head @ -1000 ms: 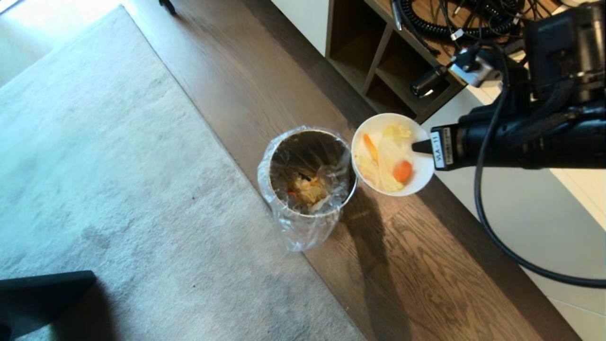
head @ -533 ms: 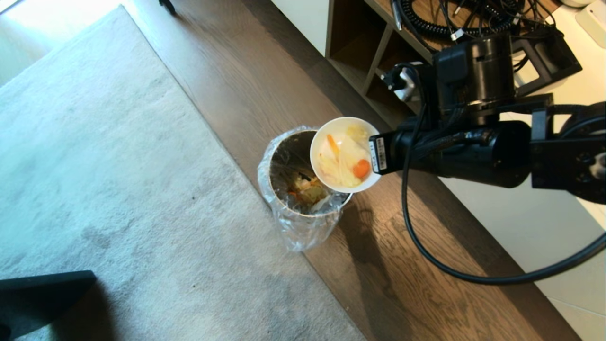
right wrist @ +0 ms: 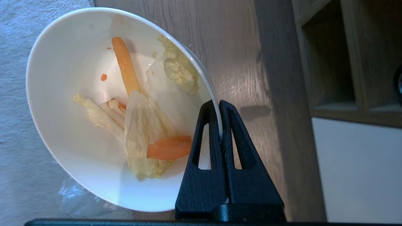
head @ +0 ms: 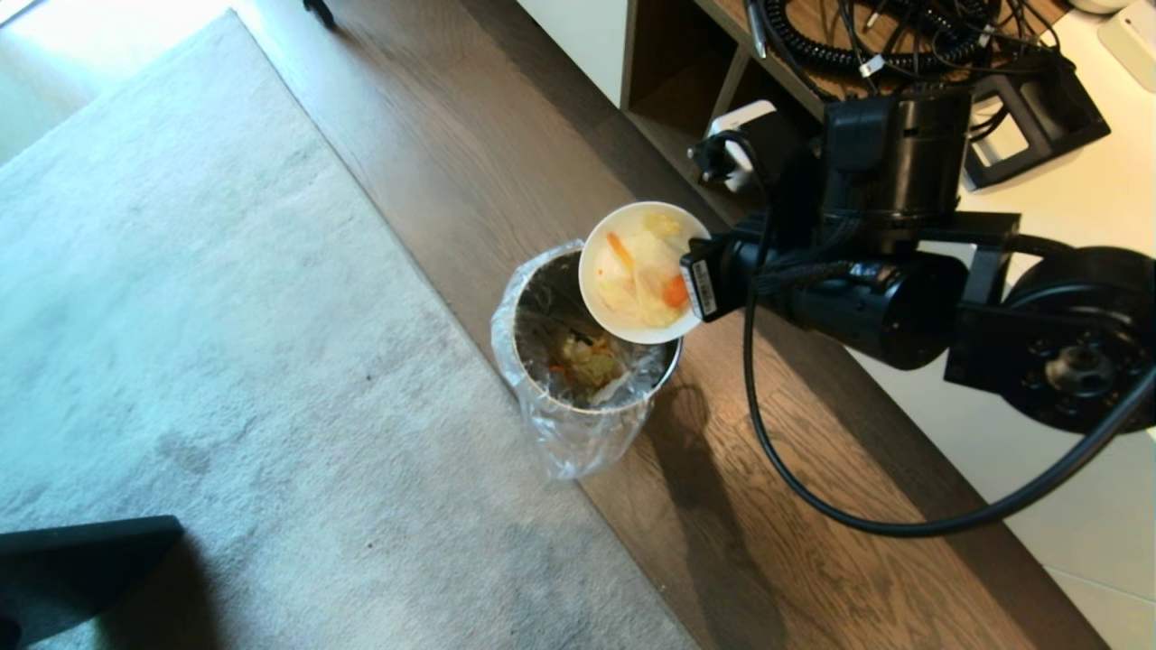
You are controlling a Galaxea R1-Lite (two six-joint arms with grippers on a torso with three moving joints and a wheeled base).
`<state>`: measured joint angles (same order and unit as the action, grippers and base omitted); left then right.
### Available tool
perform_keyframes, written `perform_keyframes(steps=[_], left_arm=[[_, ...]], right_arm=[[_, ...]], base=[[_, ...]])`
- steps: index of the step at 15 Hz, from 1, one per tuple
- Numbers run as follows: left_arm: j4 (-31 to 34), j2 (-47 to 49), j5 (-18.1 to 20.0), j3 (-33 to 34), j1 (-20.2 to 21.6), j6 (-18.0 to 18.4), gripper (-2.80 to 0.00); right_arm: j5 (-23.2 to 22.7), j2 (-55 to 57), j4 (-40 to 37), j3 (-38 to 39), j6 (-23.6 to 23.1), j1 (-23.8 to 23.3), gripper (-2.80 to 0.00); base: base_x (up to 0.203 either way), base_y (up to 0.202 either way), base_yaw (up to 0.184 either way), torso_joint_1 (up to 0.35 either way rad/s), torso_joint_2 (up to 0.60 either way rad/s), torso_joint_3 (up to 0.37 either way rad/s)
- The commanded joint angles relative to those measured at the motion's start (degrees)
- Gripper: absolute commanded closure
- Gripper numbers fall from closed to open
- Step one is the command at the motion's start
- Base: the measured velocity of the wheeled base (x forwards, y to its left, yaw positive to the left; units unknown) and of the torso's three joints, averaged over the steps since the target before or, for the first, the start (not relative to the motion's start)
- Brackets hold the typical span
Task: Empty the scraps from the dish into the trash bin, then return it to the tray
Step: Pour the leftover food from the bowl into the trash can
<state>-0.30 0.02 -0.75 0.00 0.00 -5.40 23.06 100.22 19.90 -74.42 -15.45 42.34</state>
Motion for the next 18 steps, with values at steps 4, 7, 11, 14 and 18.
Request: perform_keyframes(steps=[4, 7, 11, 14, 18], left_arm=[[0.0, 0.0, 0.0, 0.0, 0.0, 0.0, 0.0], [0.0, 0.0, 0.0, 0.0, 0.0, 0.0, 0.0], [0.0, 0.0, 0.0, 0.0, 0.0, 0.0, 0.0], [0.0, 0.0, 0.0, 0.0, 0.0, 0.0, 0.0], [0.0, 0.0, 0.0, 0.0, 0.0, 0.0, 0.0]], right_arm=[[-0.1, 2.8, 24.5, 6.5, -20.3, 0.1, 0.0], [-0.3, 3.2, 32.1, 9.6, -26.8, 1.3, 0.0], [-0.5, 3.3, 42.6, 13.5, -35.6, 3.1, 0.0], [-0.5, 3.3, 48.4, 16.6, -41.3, 4.5, 0.0], [-0.6, 6.7, 61.1, 17.6, -48.5, 6.1, 0.0]], base=[[0.0, 0.0, 0.0, 0.0, 0.0, 0.0], [0.0, 0.0, 0.0, 0.0, 0.0, 0.0], [0.0, 0.0, 0.0, 0.0, 0.0, 0.0], [0.0, 0.0, 0.0, 0.0, 0.0, 0.0], [0.0, 0.0, 0.0, 0.0, 0.0, 0.0]])
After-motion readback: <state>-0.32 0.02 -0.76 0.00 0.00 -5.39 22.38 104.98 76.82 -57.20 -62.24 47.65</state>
